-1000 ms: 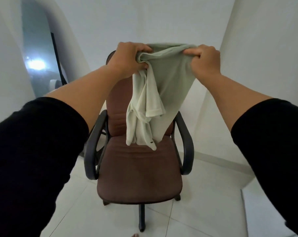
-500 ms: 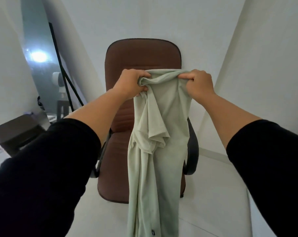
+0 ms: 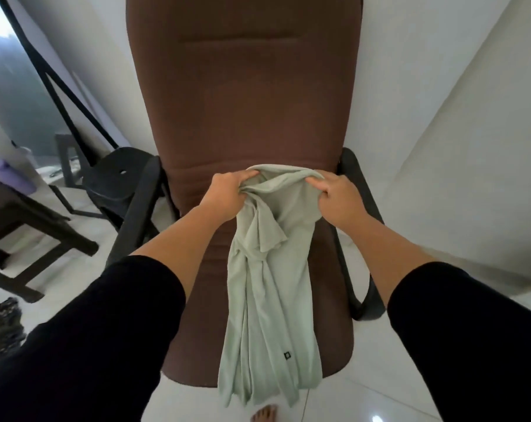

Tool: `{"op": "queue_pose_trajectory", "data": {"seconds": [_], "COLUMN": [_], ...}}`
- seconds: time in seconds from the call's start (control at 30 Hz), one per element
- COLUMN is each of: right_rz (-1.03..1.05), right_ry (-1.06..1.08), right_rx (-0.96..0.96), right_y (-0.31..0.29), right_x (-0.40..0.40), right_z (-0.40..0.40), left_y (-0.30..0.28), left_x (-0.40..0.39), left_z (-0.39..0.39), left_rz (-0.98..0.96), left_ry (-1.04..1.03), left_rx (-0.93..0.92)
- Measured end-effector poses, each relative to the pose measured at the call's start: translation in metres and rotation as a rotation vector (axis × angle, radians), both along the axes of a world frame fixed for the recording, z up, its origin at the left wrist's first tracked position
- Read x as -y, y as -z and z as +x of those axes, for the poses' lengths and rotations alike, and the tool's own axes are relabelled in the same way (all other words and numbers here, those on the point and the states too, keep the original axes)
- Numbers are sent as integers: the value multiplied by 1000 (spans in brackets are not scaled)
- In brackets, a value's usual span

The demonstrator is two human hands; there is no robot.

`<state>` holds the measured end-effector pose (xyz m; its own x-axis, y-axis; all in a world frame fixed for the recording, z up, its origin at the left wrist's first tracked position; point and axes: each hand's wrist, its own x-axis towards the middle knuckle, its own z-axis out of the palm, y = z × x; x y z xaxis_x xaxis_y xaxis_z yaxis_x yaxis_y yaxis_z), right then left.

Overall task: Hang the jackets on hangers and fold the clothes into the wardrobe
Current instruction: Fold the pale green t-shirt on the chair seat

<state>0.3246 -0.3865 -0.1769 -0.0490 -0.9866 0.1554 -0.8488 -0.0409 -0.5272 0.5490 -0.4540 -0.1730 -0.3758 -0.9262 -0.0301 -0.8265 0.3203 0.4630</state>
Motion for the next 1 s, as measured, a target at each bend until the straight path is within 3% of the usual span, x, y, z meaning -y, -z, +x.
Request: {"op": "queue_pose_trajectory", "data": {"seconds": [0.17, 0.27, 0.33, 0.37, 0.43, 0.53, 0.67, 0.73, 1.0], "right_rz": [162, 550, 801, 827, 720, 612, 561, 563, 722], "right_ry": [-84, -254, -227, -167, -87, -77, 2, 7, -142], "right_rx": [-45, -26, 14, 72, 77, -102, -104, -101, -465], "right_y": [74, 122, 144, 151, 161, 167, 182, 194, 270], "right_x": [-49, -97, -126, -134, -134, -107, -54, -27, 18], "right_z": [13, 22, 24, 24, 21, 20, 29, 34, 35], "left_y": [69, 117, 145, 155, 167, 182, 209, 221, 279], "left_x": [-52, -108, -140, -148, -147, -116, -58, -32, 15], "left_z": [22, 38, 47, 50, 51, 46, 34, 28, 8], "left_rz": [186, 407, 578, 609, 555, 397, 401, 417, 410], "left_ry": [2, 115, 71, 2, -116, -130, -157, -153, 90], "left_rx": [-4, 123, 110, 63, -12, 4, 91, 124, 357]}}
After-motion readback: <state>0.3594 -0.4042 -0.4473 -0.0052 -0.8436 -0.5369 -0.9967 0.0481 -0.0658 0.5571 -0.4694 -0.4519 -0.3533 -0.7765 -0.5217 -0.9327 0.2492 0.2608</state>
